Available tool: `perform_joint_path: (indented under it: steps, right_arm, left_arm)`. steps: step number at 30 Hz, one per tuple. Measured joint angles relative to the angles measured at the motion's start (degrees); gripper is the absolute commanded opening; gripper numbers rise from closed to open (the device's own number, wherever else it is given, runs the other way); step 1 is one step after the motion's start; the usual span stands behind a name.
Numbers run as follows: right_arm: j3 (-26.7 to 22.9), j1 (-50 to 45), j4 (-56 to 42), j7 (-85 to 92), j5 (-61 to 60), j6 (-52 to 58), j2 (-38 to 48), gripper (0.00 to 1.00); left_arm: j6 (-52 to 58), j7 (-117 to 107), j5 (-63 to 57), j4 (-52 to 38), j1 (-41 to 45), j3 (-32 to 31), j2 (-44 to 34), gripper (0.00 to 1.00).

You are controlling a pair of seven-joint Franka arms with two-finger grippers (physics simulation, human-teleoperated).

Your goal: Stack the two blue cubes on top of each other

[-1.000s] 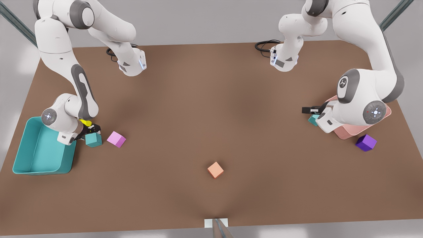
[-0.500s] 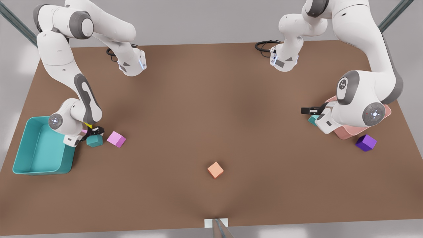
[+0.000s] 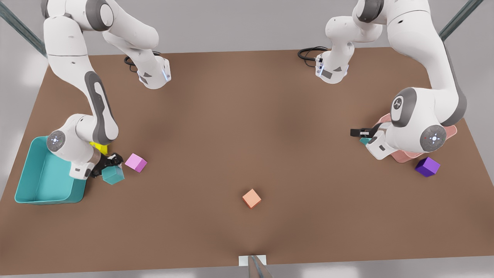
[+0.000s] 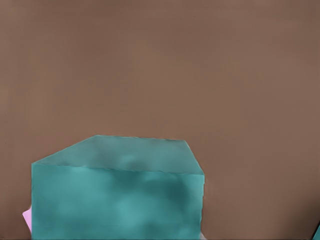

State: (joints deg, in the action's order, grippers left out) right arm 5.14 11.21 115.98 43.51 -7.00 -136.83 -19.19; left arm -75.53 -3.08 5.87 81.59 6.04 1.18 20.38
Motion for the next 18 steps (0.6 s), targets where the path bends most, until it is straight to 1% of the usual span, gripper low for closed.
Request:
perform_joint_path:
  steps: [2,4,5,6,7,9,10,12,14,16,18]
  right_arm:
    - [3.2,-5.2,-4.0,-0.9,-0.8,1.3,-0.6,0.56]
    - [4.0,-14.8,-8.6,-3.5,-1.2,2.2,-2.3,0.56]
    - [4.1,-20.4,-11.5,-5.6,-1.2,2.6,-3.8,0.56]
    - [4.1,-25.8,-15.4,-8.1,-1.2,2.9,-6.3,0.57]
    - [4.0,-31.0,-19.9,-10.8,-1.1,3.2,-9.7,0.57]
    - [3.8,-39.2,-29.1,-16.9,-0.2,3.6,-16.9,0.57]
    - [3.8,-42.4,-33.0,-20.0,0.6,3.7,-20.3,0.57]
    - [3.8,-47.1,-39.8,-25.8,1.6,3.9,-26.6,0.57]
    - [3.2,-50.7,-45.2,-31.2,2.1,4.0,-31.8,0.57]
    - [2.2,-53.3,-47.8,-36.0,2.5,3.9,-35.1,0.57]
    - [0.9,-55.1,-49.2,-40.4,2.7,3.6,-37.4,0.57]
  left_arm:
    - [-2.8,0.1,-0.1,0.1,-1.3,0.0,0.3,1.0]
    - [-5.8,0.7,-0.2,2.0,-5.4,-1.0,0.5,1.0]
    - [-8.5,1.3,-0.5,8.0,-6.8,-1.2,-1.6,1.0]
    - [-12.2,2.1,-1.5,16.5,-7.0,-1.4,-4.4,1.0]
    - [-15.7,3.3,-2.4,21.7,-6.8,-1.3,-5.7,1.0]
    - [-22.4,6.3,-3.5,28.6,-6.9,-0.4,-6.7,1.0]
    - [-25.2,8.3,-3.9,30.4,-7.0,-0.1,-6.9,1.0]
    - [-30.3,12.3,-4.6,32.9,-7.2,1.9,-7.1,1.0]
    - [-36.1,16.6,-5.4,38.3,-7.5,3.3,-7.1,1.0]
    - [-41.0,21.1,-5.9,41.5,-7.5,4.1,-7.1,1.0]
    - [-44.5,25.4,-6.3,42.8,-7.5,4.9,-7.1,1.0]
